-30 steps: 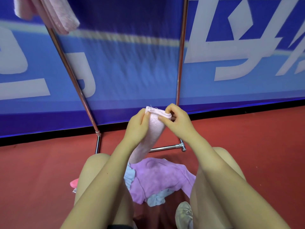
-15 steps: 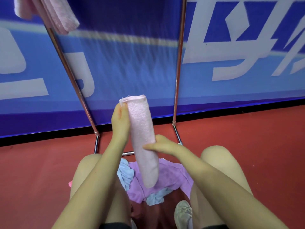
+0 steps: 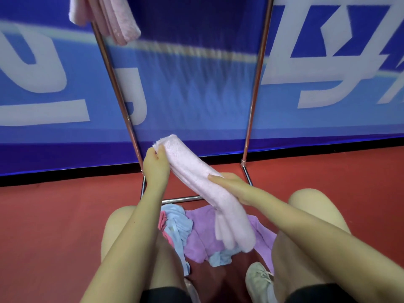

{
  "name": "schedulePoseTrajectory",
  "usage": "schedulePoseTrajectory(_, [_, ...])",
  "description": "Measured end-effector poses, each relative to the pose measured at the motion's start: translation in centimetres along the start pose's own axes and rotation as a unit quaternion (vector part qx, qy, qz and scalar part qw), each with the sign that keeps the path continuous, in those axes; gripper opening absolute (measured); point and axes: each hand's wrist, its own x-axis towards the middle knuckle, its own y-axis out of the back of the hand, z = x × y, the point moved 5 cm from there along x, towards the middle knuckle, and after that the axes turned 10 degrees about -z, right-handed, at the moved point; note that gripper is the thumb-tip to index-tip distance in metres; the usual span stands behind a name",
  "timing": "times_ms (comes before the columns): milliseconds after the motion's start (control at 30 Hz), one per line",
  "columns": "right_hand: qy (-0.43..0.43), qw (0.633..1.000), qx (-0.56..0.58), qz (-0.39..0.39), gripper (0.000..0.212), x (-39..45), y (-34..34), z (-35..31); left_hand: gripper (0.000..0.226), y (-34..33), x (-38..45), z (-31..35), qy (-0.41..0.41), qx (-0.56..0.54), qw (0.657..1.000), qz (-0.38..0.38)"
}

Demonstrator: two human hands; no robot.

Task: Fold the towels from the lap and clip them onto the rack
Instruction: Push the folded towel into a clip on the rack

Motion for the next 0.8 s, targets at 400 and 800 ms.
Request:
schedulePoseTrajectory(400, [0.076, 0.974, -0.192, -0.091, 0.018, 0.4, -1.2, -20.0, 0.042, 1.3, 0.5, 10.5, -0.068, -0.027, 0.964, -0.257])
schedulePoseTrajectory(800, [0.118, 0.918, -0.375, -0.053, 0.045, -0.3, 2.7, -36.3, 0.020, 5.7, 6.5, 26.9, -0.213, 0.040, 0.953, -0.210])
